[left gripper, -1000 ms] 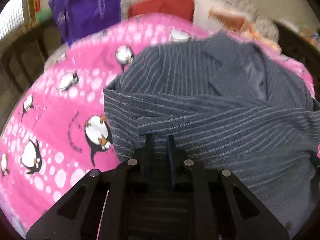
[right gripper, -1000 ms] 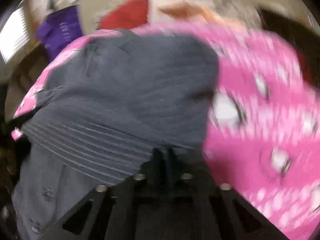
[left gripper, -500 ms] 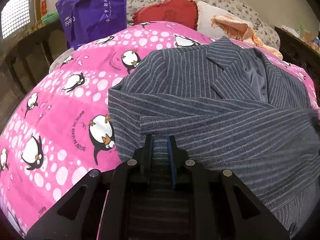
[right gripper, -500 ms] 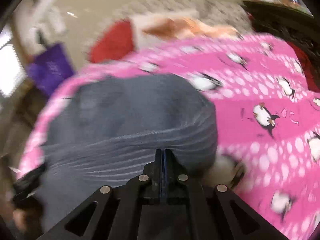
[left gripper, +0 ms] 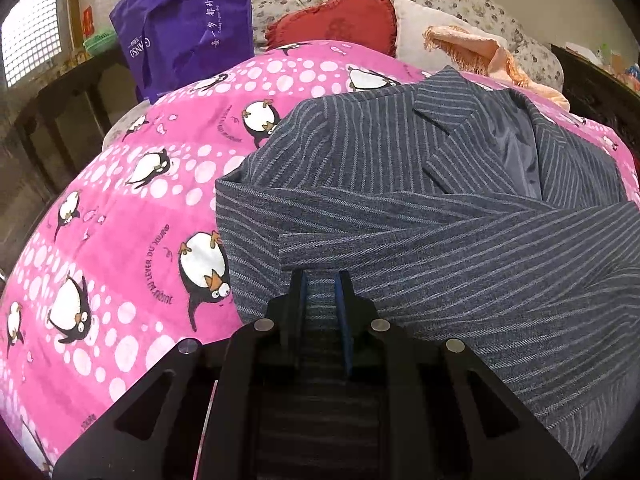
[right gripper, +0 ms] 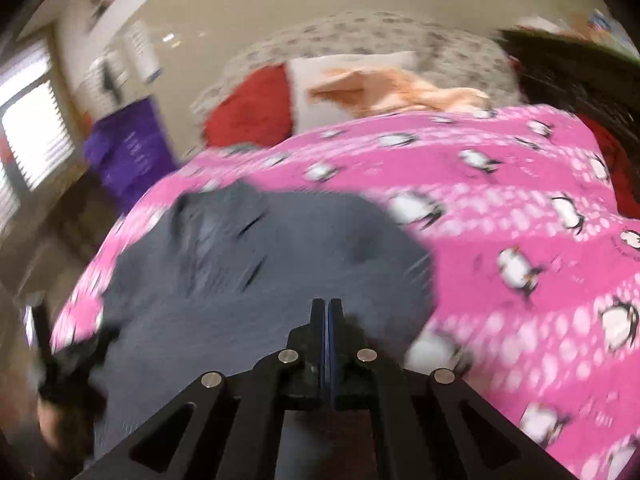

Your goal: Fold large clothes

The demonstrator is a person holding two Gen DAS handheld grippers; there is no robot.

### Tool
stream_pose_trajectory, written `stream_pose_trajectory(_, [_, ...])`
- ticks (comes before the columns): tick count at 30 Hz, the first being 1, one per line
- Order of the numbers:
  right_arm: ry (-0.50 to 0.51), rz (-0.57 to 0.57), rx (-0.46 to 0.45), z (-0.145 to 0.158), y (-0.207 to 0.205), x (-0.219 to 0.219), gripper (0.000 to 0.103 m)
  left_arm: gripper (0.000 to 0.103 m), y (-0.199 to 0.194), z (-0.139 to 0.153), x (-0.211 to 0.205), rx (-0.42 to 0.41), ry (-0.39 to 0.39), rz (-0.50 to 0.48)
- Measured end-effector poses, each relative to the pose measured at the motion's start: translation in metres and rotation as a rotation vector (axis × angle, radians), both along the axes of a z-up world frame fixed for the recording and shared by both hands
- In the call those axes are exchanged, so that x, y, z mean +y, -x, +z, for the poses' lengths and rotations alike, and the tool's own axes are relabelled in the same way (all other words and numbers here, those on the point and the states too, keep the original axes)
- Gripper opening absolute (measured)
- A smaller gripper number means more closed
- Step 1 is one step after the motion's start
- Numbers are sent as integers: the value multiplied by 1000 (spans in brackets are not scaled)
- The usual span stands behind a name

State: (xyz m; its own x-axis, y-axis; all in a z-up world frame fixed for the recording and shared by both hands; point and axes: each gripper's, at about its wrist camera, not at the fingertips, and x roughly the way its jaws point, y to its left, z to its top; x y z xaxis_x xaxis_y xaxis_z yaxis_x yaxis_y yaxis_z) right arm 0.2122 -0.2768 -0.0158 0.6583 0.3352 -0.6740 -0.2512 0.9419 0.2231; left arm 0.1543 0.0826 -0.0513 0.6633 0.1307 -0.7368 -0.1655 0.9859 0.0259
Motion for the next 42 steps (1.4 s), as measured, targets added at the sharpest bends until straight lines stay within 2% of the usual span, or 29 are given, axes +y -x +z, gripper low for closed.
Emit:
stream_pose_trajectory(3, [156,25,90,-45,13,16,0,16,0,0,-1,1,-3,-2])
stream_pose_trajectory(4, [135,16,89,-56,15,12,0,16,-1,0,0,1,-3,-3])
stream_pose_trajectory(7, [121,-114,43,-31,28,8,1,16,-1,0,0,0,1,-1])
stream_pose_trajectory(9, [74,-101,6,-15,42,15,1,16,-1,-1,-1,0,1,-1])
stream_pose_trajectory(10, [91,-73,-6,-12,50,24,1,16,-1,-1,-1,0,2,-1])
stream_pose_trajectory(12, [107,-23,9,-22,57,34,2,16,-1,-1,-1,0,3,-1])
stream_pose_trajectory(14, [145,-22,59,-57,55,36,2,16,-1,-1,-1,0,1,-2])
stream_pose_trajectory(15, [116,-23,60,-59,55,32,2,16,-1,-1,-1,0,3,-2])
stream_pose_trajectory(17, [84,-54,52,-57,58,27,2,16,-1,-1,-1,1,1,-1])
stream_pose_trajectory(22, [128,-59,47,-60,65,34,2,16,-1,-2,-4,4,-18,-1])
stream_pose_trajectory(29, [103,-57,51,-59,55,30,3,16,-2,-2,-6,7,-35,-1])
stream_pose_trajectory(35, [141,-60,41,-58,56,34,3,16,-1,-1,-8,7,-39,0])
stream_pose_trajectory(42, [132,-60,44,-59,56,33,3,16,0,-1,-9,7,-38,0])
